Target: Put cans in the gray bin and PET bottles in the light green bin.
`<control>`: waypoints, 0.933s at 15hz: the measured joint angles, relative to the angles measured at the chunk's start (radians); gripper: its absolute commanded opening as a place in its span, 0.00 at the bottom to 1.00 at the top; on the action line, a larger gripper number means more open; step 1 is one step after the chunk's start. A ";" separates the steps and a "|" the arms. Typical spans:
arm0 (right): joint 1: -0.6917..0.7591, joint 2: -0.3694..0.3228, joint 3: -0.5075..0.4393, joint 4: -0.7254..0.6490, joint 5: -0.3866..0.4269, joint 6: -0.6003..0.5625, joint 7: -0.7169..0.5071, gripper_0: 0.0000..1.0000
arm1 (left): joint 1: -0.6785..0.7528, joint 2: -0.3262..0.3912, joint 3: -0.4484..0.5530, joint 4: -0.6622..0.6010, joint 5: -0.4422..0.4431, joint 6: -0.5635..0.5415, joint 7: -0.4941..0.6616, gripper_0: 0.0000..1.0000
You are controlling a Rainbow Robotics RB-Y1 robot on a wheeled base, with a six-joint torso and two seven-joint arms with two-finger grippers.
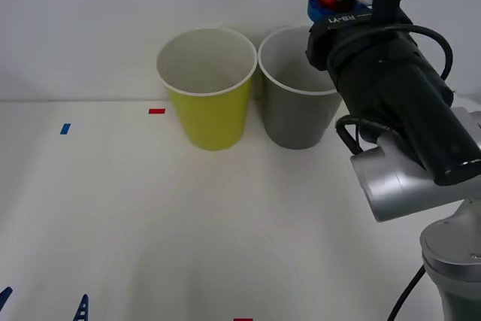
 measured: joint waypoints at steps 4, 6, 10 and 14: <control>-0.087 -0.014 -0.052 0.087 -0.114 0.000 0.005 0.00 | 0.000 0.000 0.000 0.000 0.000 0.000 0.000 1.00; -0.124 -0.018 -0.067 0.144 -0.126 -0.006 0.001 0.00 | 0.000 0.000 0.000 0.000 0.000 0.000 0.000 1.00; -0.166 -0.021 -0.096 0.262 -0.129 -0.072 -0.007 0.00 | 0.000 0.000 0.000 0.000 0.000 0.000 0.000 1.00; -0.178 -0.019 -0.109 0.329 -0.129 -0.127 -0.016 0.00 | 0.000 0.000 0.000 0.000 0.000 0.000 0.000 1.00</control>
